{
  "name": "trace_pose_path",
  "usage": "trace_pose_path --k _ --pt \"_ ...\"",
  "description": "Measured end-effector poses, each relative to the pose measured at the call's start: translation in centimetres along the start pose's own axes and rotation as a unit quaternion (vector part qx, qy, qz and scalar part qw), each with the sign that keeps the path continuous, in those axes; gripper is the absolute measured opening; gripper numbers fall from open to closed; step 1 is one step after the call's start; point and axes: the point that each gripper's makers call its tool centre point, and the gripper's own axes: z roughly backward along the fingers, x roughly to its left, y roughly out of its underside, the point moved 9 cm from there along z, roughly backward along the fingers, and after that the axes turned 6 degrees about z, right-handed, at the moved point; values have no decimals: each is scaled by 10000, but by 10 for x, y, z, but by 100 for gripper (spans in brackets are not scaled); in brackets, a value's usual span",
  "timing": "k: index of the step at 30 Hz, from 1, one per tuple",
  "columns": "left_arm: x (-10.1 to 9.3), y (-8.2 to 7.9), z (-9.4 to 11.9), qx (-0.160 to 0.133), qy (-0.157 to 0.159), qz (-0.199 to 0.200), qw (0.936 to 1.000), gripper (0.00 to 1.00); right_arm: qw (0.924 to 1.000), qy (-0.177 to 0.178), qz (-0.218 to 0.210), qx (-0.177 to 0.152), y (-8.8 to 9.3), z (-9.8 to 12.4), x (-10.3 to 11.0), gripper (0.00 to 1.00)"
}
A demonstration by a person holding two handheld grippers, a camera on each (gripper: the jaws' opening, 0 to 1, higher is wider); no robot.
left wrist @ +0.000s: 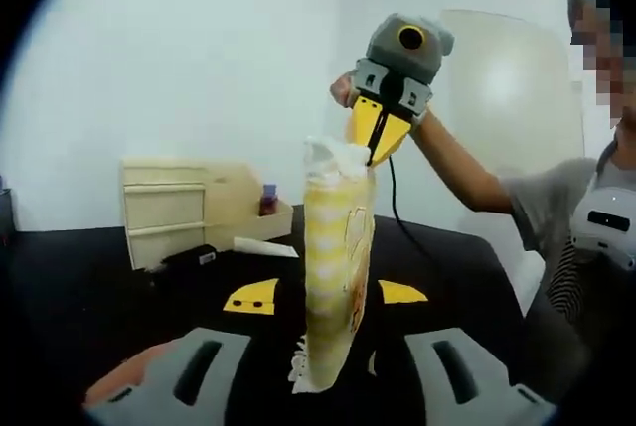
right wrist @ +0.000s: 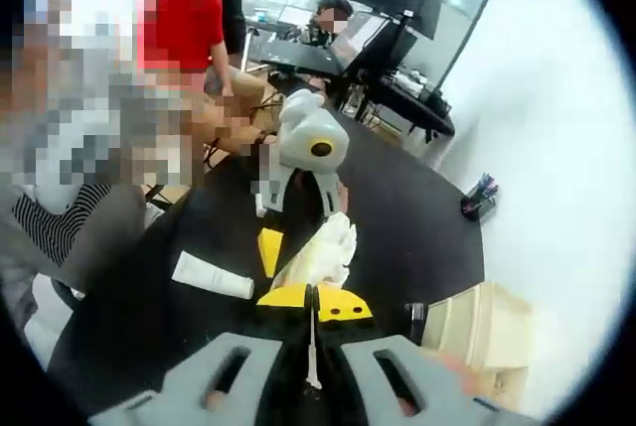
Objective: Open the drawer, pick up the cosmetic bottles from the table one by one, place them into the drawer, release the gripper, close the drawer, and move the gripper away
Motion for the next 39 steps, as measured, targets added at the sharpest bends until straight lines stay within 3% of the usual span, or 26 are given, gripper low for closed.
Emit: trace_pose_path --k 2,5,16,21,24,27,31,33,37,39 --pt "-1 1 -1 38 1 -178 9998 26 10000 -2 10 -19 0 0 0 0" --pt "-1 3 -1 102 16 -265 9996 15 10000 -9 21 -60 0 0 2 0" --pt "-11 5 -3 232 132 -391 9989 7 9997 39 149 -171 3 1 17 0" --pt "-11 5 -3 239 138 -412 9988 7 9986 241 34 -466 8 5 16 0" --pt "-12 5 -3 248 145 -448 9986 7 9947 389 -231 -919 11 13 14 10" --pt "-13 5 -3 264 145 -480 9984 7 9868 590 -560 -1403 17 25 11 15" --pt "-12 5 -3 263 148 -471 9984 7 9685 825 -987 -2134 30 39 13 20" --pt "-12 5 -3 254 154 -463 9985 7 9550 905 -1250 -2531 38 45 16 25" --pt "-11 5 -3 250 174 -467 9984 7 9334 1013 -1721 -2980 59 48 25 27" --pt "-12 5 -3 256 179 -474 9984 7 9279 1058 -1911 -3022 71 44 29 27"
